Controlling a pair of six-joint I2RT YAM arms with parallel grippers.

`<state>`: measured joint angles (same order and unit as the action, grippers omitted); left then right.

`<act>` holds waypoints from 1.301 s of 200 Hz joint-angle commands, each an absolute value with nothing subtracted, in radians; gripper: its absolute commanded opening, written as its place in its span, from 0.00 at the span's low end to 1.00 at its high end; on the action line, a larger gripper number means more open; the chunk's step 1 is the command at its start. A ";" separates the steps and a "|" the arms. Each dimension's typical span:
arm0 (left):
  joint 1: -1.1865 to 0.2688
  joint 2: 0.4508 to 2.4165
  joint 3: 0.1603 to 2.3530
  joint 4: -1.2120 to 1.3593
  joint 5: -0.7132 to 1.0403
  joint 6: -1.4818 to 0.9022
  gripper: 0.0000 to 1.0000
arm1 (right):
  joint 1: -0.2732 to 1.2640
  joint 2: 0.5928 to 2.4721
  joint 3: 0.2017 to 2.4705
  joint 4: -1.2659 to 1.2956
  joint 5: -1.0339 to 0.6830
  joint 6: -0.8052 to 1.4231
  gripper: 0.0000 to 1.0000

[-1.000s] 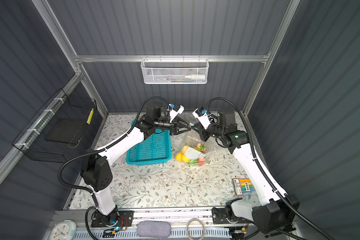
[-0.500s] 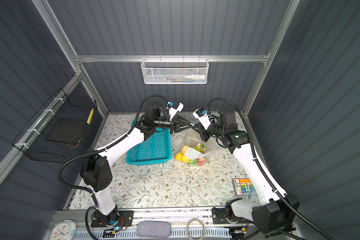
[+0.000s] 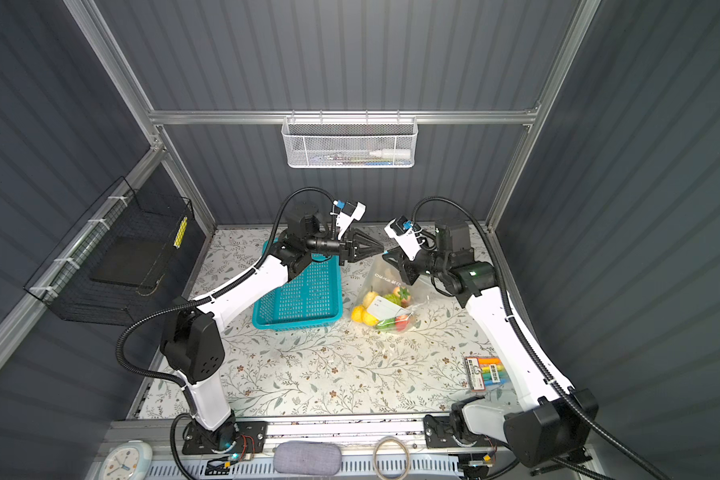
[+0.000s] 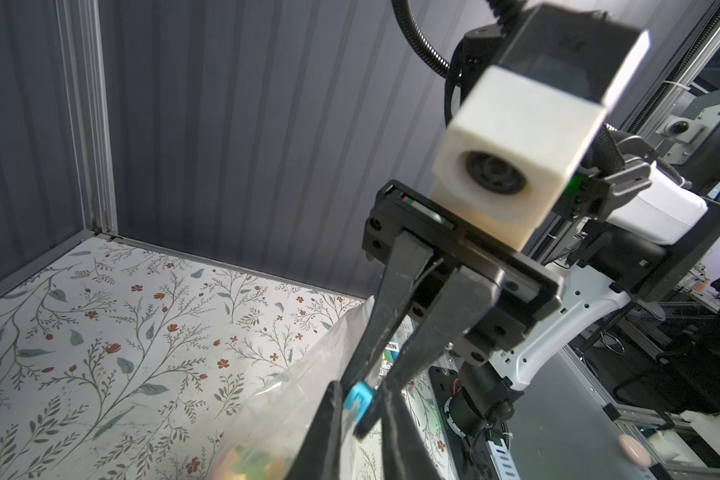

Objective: Place the food in the zip-top bag and seal the zipper

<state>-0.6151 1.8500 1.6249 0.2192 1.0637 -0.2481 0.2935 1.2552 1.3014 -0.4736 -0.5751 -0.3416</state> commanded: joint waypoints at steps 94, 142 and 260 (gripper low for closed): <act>-0.627 1.865 1.688 0.120 1.131 -0.223 0.00 | 0.296 1.248 1.308 -0.481 -0.566 -0.350 0.00; -0.624 1.831 1.691 0.052 1.063 -0.167 0.00 | 0.296 1.272 1.351 -0.540 -0.551 -0.372 0.00; -0.532 1.789 1.718 0.180 0.888 -0.248 0.00 | 0.261 1.189 1.283 -0.608 -0.497 -0.356 0.01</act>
